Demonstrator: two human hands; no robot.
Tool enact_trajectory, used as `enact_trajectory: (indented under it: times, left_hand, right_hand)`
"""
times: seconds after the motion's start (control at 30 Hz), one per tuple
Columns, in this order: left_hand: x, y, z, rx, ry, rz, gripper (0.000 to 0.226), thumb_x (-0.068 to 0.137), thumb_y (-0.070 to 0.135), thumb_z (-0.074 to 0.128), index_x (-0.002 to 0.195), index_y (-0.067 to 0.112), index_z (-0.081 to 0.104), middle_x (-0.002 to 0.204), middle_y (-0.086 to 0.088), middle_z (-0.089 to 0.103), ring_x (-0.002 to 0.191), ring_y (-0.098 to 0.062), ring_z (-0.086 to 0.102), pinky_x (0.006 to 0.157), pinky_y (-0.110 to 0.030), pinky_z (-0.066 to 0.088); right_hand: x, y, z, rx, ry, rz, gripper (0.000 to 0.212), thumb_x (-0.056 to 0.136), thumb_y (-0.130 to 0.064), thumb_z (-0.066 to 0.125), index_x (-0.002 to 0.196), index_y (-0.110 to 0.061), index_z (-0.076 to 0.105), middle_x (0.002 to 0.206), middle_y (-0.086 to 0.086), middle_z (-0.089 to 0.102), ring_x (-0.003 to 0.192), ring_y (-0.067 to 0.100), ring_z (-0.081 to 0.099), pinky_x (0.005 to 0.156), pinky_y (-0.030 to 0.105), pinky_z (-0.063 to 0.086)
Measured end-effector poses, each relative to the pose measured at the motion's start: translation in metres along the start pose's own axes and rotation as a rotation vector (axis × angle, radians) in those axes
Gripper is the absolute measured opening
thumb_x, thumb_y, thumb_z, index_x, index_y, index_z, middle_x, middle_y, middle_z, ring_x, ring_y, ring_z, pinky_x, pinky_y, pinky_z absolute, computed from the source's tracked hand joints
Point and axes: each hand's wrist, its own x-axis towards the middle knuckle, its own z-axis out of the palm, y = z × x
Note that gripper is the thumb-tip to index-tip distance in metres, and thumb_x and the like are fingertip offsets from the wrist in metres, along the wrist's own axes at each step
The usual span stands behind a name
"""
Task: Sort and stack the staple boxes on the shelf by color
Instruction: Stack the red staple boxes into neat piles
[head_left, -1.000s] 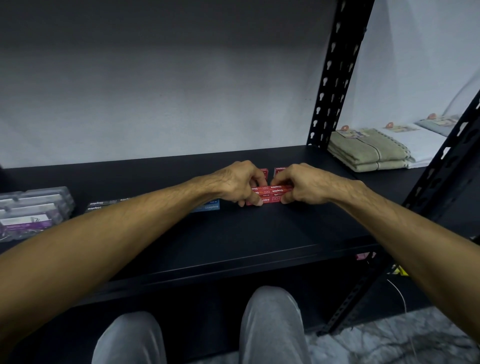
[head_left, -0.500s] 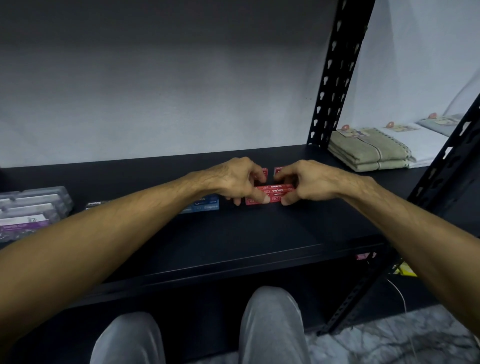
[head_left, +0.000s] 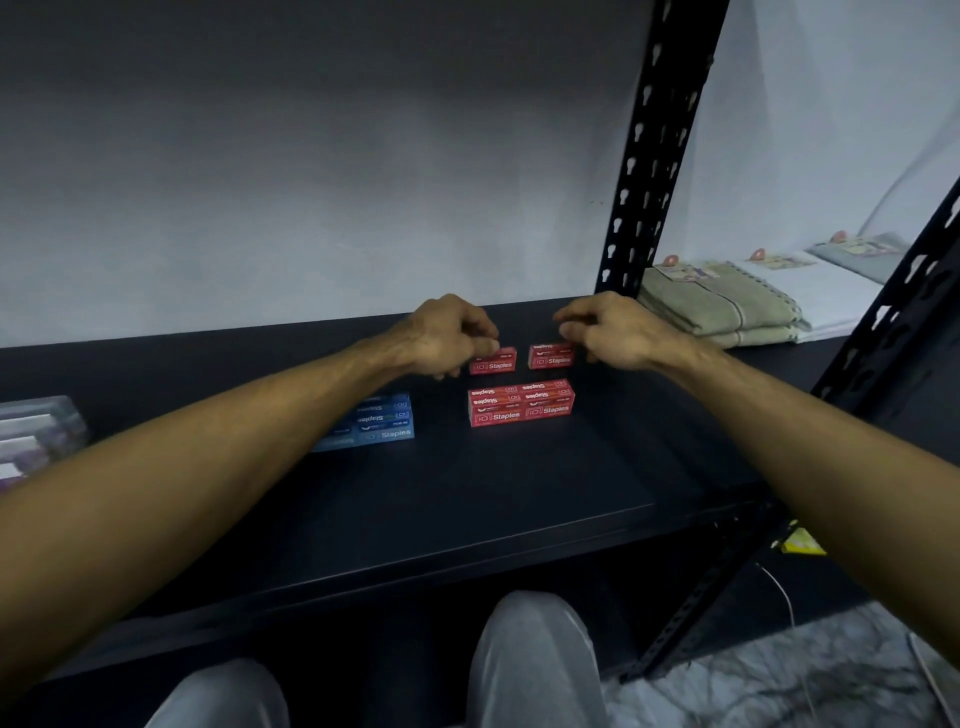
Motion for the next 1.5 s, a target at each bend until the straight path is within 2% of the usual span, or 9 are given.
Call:
enact_trajectory:
  times: [0.17, 0.27, 0.4, 0.63, 0.73, 0.83, 1.13, 1.3, 1.5]
  left_hand:
    - [0.008, -0.002, 0.007, -0.016, -0.03, 0.006, 0.027, 0.096, 0.03, 0.06, 0.12, 0.019, 0.065, 0.105, 0.001, 0.068, 0.07, -0.012, 0.066, 0.051, -0.021, 0.051]
    - [0.01, -0.003, 0.008, -0.04, -0.022, 0.004, 0.021, 0.095, 0.024, 0.061, 0.113, 0.016, 0.069, 0.099, -0.001, 0.07, 0.07, -0.012, 0.066, 0.052, -0.021, 0.051]
    - [0.009, -0.003, 0.004, -0.077, -0.034, -0.023, 0.018, 0.095, 0.019, 0.062, 0.109, 0.012, 0.071, 0.095, 0.001, 0.07, 0.071, -0.012, 0.067, 0.052, -0.02, 0.053]
    - [-0.004, -0.003, 0.0, -0.096, -0.1, -0.047, 0.017, 0.095, 0.018, 0.062, 0.105, 0.009, 0.072, 0.091, 0.0, 0.071, 0.069, -0.012, 0.068, 0.055, -0.02, 0.054]
    - [-0.011, -0.002, 0.0, -0.11, -0.112, -0.049, 0.016, 0.095, 0.016, 0.063, 0.104, 0.007, 0.073, 0.085, 0.005, 0.071, 0.066, -0.011, 0.068, 0.056, -0.021, 0.055]
    - [-0.018, 0.001, -0.001, -0.112, -0.123, -0.052, 0.016, 0.095, 0.014, 0.062, 0.104, 0.007, 0.073, 0.083, 0.01, 0.07, 0.066, -0.01, 0.068, 0.059, -0.022, 0.056]
    - [-0.027, 0.008, 0.003, -0.089, -0.146, -0.041, 0.016, 0.095, 0.017, 0.061, 0.105, 0.012, 0.073, 0.083, 0.007, 0.072, 0.067, -0.009, 0.068, 0.064, -0.023, 0.056]
    - [-0.028, 0.009, 0.005, -0.071, -0.14, -0.045, 0.016, 0.095, 0.017, 0.061, 0.105, 0.015, 0.074, 0.086, 0.006, 0.073, 0.068, -0.009, 0.068, 0.064, -0.023, 0.055]
    - [-0.03, 0.01, 0.005, -0.058, -0.148, -0.041, 0.019, 0.096, 0.015, 0.057, 0.107, 0.014, 0.073, 0.088, 0.003, 0.073, 0.071, -0.012, 0.068, 0.073, -0.031, 0.058]
  right_hand:
    - [0.006, 0.003, 0.003, 0.038, -0.066, 0.035, 0.036, 0.1, -0.03, 0.052, 0.135, -0.025, 0.057, 0.114, -0.004, 0.062, 0.075, 0.01, 0.066, 0.067, 0.024, 0.046]
    - [0.01, 0.004, 0.007, 0.051, -0.121, 0.016, 0.033, 0.1, -0.027, 0.052, 0.132, -0.024, 0.06, 0.113, -0.003, 0.064, 0.078, 0.011, 0.065, 0.072, 0.025, 0.047]
    - [0.011, 0.001, 0.01, 0.056, -0.161, -0.016, 0.026, 0.102, -0.023, 0.049, 0.121, -0.023, 0.067, 0.103, -0.006, 0.066, 0.077, 0.006, 0.062, 0.07, 0.022, 0.046]
    - [0.002, -0.013, 0.015, 0.078, -0.213, -0.032, 0.021, 0.101, -0.023, 0.05, 0.109, -0.024, 0.069, 0.093, -0.008, 0.069, 0.075, 0.005, 0.062, 0.068, 0.021, 0.045]
    - [-0.003, -0.018, 0.017, 0.085, -0.223, -0.039, 0.02, 0.101, -0.024, 0.05, 0.105, -0.026, 0.07, 0.089, -0.011, 0.068, 0.075, 0.002, 0.062, 0.069, 0.021, 0.044]
    - [-0.008, -0.02, 0.017, 0.064, -0.241, -0.056, 0.02, 0.101, -0.026, 0.05, 0.103, -0.028, 0.07, 0.093, -0.012, 0.069, 0.083, 0.003, 0.063, 0.075, 0.024, 0.044]
    - [-0.018, -0.022, 0.016, 0.055, -0.265, -0.057, 0.022, 0.099, -0.023, 0.05, 0.102, -0.026, 0.072, 0.097, -0.009, 0.071, 0.093, 0.008, 0.065, 0.088, 0.031, 0.05]
    - [-0.021, -0.024, 0.017, 0.04, -0.27, -0.069, 0.02, 0.1, -0.025, 0.051, 0.102, -0.029, 0.07, 0.098, -0.01, 0.069, 0.092, 0.007, 0.063, 0.085, 0.029, 0.048]
    - [-0.026, -0.024, 0.016, 0.025, -0.283, -0.073, 0.021, 0.1, -0.025, 0.049, 0.103, -0.031, 0.069, 0.1, -0.011, 0.068, 0.093, 0.006, 0.062, 0.084, 0.028, 0.046]
